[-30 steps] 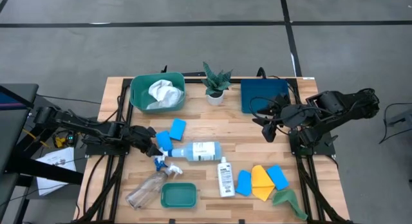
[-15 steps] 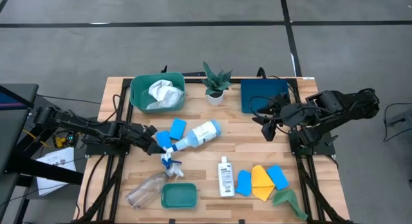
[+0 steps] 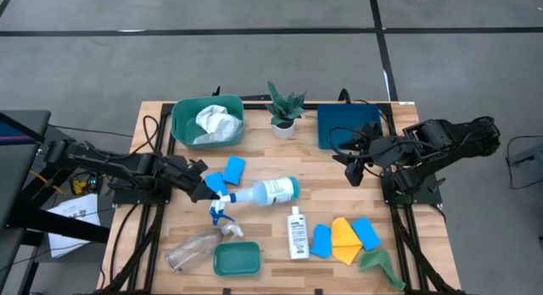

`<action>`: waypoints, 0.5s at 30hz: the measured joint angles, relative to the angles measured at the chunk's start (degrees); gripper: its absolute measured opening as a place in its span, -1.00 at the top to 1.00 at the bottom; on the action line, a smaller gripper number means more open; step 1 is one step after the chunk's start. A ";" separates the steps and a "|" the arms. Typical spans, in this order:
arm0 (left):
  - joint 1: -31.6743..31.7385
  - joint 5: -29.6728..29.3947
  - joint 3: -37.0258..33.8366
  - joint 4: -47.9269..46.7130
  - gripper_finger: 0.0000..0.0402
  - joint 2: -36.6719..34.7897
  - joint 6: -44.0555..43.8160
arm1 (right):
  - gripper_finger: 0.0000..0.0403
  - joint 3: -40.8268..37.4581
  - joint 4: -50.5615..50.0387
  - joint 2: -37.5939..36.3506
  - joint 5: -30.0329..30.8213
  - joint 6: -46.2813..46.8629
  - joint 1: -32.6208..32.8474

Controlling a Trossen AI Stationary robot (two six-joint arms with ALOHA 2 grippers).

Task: Pick & Place Kitchen Items
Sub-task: Put the white spray bottle into the blue bin

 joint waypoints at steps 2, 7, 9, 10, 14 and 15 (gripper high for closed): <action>0.00 -0.02 2.72 -3.46 0.88 0.97 1.81 | 0.08 0.00 0.00 0.00 0.00 0.01 0.00; 0.00 -0.14 8.75 -8.92 0.88 5.61 5.68 | 0.08 0.00 0.03 0.00 0.07 -0.02 0.00; 0.00 -0.22 10.76 -10.06 0.88 7.66 7.25 | 0.08 0.00 0.04 -0.01 0.07 -0.04 0.00; 0.00 -0.36 11.89 -10.33 0.88 8.85 8.08 | 0.08 0.00 0.04 0.00 0.09 -0.04 0.00; 0.02 -0.94 16.76 -13.76 0.88 13.09 12.02 | 0.08 0.00 0.04 -0.01 0.24 -0.04 0.00; 0.07 -1.01 18.06 -14.94 0.88 14.10 12.98 | 0.08 0.00 0.08 0.00 0.25 -0.04 0.00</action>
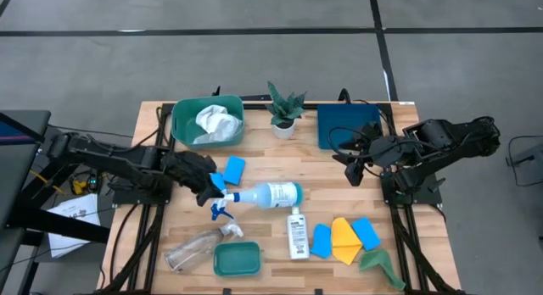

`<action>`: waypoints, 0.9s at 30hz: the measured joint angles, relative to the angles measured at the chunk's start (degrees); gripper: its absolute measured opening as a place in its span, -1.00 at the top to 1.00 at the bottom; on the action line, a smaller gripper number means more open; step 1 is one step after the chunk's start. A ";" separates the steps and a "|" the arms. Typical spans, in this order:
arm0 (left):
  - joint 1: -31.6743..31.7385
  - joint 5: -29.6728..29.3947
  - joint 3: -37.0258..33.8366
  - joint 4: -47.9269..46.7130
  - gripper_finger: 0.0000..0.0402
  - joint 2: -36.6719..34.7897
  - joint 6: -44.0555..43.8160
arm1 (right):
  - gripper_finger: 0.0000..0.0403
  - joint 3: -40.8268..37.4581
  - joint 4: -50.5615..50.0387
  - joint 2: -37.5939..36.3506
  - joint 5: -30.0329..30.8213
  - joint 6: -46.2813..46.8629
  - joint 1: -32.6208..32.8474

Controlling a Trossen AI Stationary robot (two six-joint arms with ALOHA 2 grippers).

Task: Pick & Place Kitchen Items
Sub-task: Put the white spray bottle into the blue bin

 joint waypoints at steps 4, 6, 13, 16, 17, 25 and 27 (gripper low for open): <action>0.41 -0.66 5.95 -5.73 0.88 3.09 4.28 | 0.08 0.00 0.10 0.00 0.01 0.02 0.13; 1.13 -1.00 9.07 -8.76 0.88 4.25 6.35 | 0.08 0.00 0.16 0.00 0.01 0.02 0.15; 3.66 -0.47 19.41 -20.39 0.89 7.02 12.90 | 0.08 0.00 0.56 0.00 0.06 -0.44 0.15; 4.45 -0.13 23.32 -25.34 0.89 8.73 14.98 | 0.08 0.00 0.56 0.00 0.63 -0.59 0.15; 4.52 0.04 24.66 -26.89 0.89 9.43 15.74 | 0.08 0.00 0.56 -0.01 0.89 -0.59 0.15; 4.76 1.89 34.74 -37.79 0.89 15.61 21.16 | 0.08 0.00 1.72 0.00 1.26 -2.08 0.15; 4.79 2.66 37.28 -40.65 0.89 17.41 22.65 | 0.08 0.00 1.72 0.00 1.27 -2.09 0.15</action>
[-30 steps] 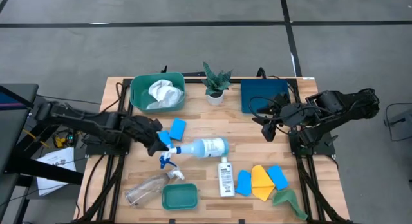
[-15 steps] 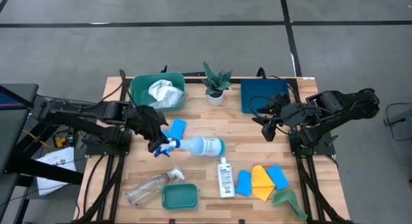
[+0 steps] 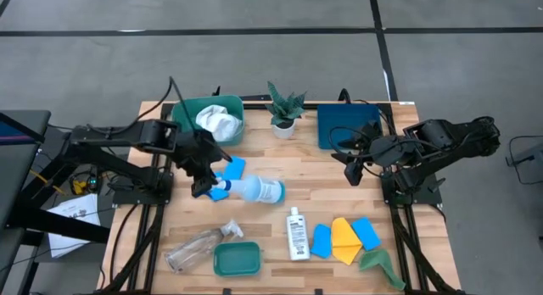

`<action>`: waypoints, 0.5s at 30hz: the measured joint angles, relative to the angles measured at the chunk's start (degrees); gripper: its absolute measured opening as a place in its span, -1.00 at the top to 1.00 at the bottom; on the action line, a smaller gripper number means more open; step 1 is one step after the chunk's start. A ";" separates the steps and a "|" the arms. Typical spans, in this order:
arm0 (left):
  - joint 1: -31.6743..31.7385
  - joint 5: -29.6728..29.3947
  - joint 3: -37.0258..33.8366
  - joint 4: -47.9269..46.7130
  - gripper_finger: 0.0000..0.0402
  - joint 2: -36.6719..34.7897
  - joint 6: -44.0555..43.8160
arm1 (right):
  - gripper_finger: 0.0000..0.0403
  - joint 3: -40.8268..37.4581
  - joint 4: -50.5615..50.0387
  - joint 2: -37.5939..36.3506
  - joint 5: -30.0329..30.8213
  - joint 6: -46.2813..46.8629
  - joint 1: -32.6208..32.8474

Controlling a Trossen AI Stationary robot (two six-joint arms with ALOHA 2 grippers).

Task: Pick & Place Kitchen Items
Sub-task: Put the white spray bottle into the blue bin

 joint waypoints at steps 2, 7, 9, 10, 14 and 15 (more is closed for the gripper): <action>-0.02 0.77 2.77 -3.39 0.89 1.92 1.66 | 0.08 0.00 0.00 0.00 0.00 0.00 -0.01; -0.02 1.96 9.59 -12.20 0.89 6.53 5.89 | 0.08 0.00 0.00 -0.01 0.01 -0.19 -0.01; -0.02 2.35 12.23 -15.47 0.89 8.36 7.26 | 0.08 0.00 0.00 -0.02 0.04 -0.43 -0.07; -0.02 2.42 13.52 -17.07 0.89 9.22 8.05 | 0.08 0.00 0.00 0.00 0.08 -0.43 -0.11; -0.02 2.50 18.50 -23.20 0.89 12.54 10.06 | 0.08 0.00 0.00 0.00 0.50 -0.43 -0.11; -0.02 2.53 19.63 -23.87 0.89 13.31 10.29 | 0.08 0.00 0.00 0.00 0.52 -0.48 -0.11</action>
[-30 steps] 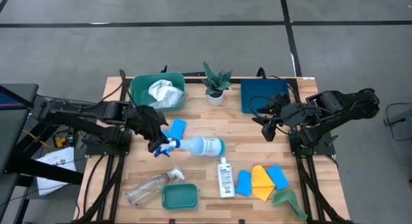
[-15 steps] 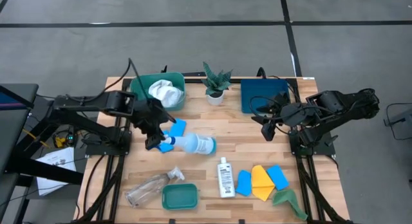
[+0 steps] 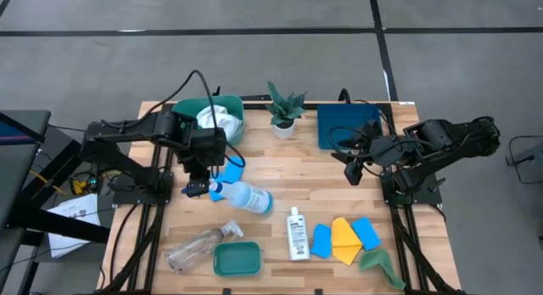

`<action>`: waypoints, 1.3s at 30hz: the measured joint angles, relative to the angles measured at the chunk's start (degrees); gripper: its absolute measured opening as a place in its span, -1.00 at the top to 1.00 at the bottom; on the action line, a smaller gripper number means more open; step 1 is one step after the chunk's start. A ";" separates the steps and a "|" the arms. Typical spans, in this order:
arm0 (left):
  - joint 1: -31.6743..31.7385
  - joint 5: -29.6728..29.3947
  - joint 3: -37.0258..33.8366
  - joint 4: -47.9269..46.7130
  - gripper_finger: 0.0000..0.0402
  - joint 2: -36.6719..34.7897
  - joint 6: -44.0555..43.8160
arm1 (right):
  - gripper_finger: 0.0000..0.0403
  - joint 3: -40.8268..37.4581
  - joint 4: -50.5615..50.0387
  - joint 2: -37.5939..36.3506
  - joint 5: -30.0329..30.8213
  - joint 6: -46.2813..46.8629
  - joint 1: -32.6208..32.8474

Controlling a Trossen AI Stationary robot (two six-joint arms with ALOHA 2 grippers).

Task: Pick & Place Kitchen Items
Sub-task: Put the white spray bottle into the blue bin

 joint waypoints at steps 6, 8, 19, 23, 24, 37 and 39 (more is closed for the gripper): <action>0.02 0.76 3.40 -0.56 0.89 1.51 -0.81 | 0.08 0.00 0.00 0.00 0.89 -0.41 0.00; 0.02 0.72 4.10 -0.10 0.89 1.66 -1.88 | 0.08 0.00 0.00 -0.02 1.00 -0.41 0.00; 0.04 1.58 7.41 -0.23 0.89 1.90 -6.64 | 0.08 0.00 -0.02 -0.02 2.28 -1.91 0.00; 0.04 1.89 8.67 0.03 0.89 1.90 -7.72 | 0.08 0.00 -0.02 -0.02 2.61 -2.71 -0.04; 0.04 2.09 8.70 0.12 0.89 2.05 -8.01 | 0.08 0.00 -0.02 -0.02 2.73 -3.08 -0.04; -1.33 3.99 8.74 0.22 0.89 5.03 -7.73 | 0.08 0.00 -0.11 -0.02 2.80 -5.09 -0.04; -1.33 3.97 8.74 0.23 0.89 5.03 -8.14 | 0.08 0.00 -0.09 0.00 2.91 -5.31 -0.19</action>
